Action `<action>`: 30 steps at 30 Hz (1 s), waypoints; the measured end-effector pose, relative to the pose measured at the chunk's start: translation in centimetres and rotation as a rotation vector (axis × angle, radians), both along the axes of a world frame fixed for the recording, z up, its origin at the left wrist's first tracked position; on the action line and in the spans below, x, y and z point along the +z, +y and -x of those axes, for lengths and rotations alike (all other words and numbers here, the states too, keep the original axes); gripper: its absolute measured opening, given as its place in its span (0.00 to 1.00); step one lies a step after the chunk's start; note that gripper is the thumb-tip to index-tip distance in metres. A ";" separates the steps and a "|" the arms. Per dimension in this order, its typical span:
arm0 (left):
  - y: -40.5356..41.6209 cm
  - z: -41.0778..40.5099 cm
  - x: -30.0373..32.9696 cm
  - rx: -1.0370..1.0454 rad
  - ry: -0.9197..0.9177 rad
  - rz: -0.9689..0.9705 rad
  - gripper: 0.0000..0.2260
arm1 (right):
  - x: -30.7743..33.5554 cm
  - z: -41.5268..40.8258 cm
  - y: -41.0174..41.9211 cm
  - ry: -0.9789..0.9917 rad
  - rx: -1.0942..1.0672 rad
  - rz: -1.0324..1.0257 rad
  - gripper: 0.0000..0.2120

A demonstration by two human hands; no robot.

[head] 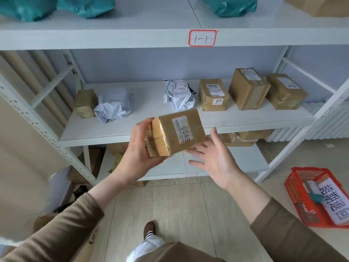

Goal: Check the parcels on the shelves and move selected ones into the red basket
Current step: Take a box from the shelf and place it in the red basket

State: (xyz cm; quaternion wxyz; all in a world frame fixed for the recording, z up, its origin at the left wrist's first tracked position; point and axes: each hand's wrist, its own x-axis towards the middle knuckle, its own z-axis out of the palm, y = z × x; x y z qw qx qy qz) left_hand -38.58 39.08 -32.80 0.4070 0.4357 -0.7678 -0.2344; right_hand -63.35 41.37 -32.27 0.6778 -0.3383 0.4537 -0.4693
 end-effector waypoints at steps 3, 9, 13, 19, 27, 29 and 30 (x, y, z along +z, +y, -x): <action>-1.3 -0.9 -0.9 -0.034 -0.306 0.446 0.40 | -0.3 0.5 -0.9 -0.059 0.136 -0.083 0.41; -2.1 -1.9 -2.1 -0.115 -0.478 0.759 0.29 | -0.5 0.4 -1.3 -0.009 0.239 -0.072 0.33; -2.1 -1.5 -3.4 0.034 -0.399 0.552 0.39 | -0.8 -0.5 -1.4 0.055 0.077 0.024 0.31; -1.0 0.8 -2.9 0.033 0.634 -0.531 0.25 | -1.2 -1.7 -1.7 0.343 -0.095 0.375 0.30; -2.1 3.5 -1.9 -0.113 0.838 -0.850 0.29 | -2.0 -0.9 -4.0 0.271 -0.170 0.329 0.35; -2.0 4.6 -2.2 -0.121 0.902 -0.872 0.29 | -1.7 -0.4 -5.1 0.188 -0.224 0.270 0.43; -2.1 5.4 -2.4 -0.122 0.955 -0.874 0.30 | -1.6 -0.1 -5.6 0.127 -0.223 0.244 0.46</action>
